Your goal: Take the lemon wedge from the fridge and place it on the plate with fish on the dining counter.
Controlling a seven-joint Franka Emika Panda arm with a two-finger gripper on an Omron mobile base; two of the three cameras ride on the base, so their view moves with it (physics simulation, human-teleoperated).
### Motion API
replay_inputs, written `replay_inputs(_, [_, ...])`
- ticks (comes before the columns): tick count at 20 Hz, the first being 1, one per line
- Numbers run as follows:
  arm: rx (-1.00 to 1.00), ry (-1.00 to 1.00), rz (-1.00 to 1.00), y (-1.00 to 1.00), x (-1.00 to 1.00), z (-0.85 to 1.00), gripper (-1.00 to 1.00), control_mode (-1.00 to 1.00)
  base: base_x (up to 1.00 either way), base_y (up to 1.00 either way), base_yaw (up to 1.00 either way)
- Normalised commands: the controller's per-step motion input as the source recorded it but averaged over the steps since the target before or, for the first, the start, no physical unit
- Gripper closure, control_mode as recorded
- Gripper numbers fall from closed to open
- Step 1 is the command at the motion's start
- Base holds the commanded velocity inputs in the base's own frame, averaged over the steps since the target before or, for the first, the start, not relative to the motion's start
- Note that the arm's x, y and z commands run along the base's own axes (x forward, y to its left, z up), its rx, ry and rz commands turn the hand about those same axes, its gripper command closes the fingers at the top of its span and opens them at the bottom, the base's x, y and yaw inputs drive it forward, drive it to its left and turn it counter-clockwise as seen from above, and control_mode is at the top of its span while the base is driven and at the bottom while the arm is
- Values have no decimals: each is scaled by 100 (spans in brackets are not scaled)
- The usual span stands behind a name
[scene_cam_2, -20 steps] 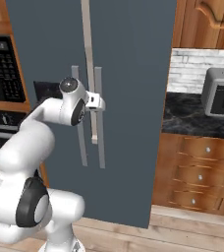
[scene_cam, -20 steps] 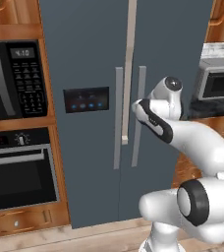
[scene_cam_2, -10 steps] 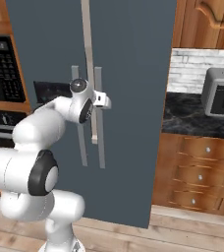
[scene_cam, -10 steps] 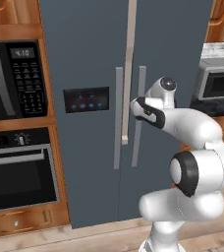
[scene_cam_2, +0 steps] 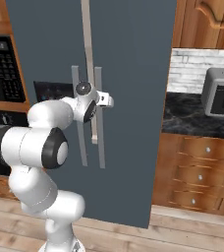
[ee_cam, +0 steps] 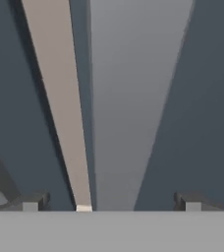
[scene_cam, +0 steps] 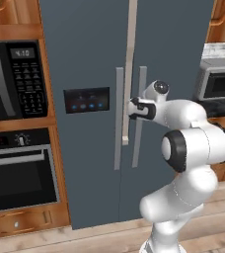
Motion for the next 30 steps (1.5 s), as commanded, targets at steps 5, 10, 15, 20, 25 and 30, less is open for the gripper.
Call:
replay_inputs(5, [0,-1,0,0,55,-11,-100,-100,0,0,0])
replay_inputs(10, [0,0,0,-3,46,-9,-100,-100,0,0,0])
replay_inputs(15, [0,-2,0,-3,22,-8,100,-100,0,0,0])
replay_inputs(20, [0,-1,0,-1,-7,0,100,-100,0,0,0])
replay_inputs(25, [0,-19,-7,-42,-88,3,100,-100,0,0,0])
replay_inputs(30, [2,-25,-17,-75,-100,14,100,-100,0,0,0])
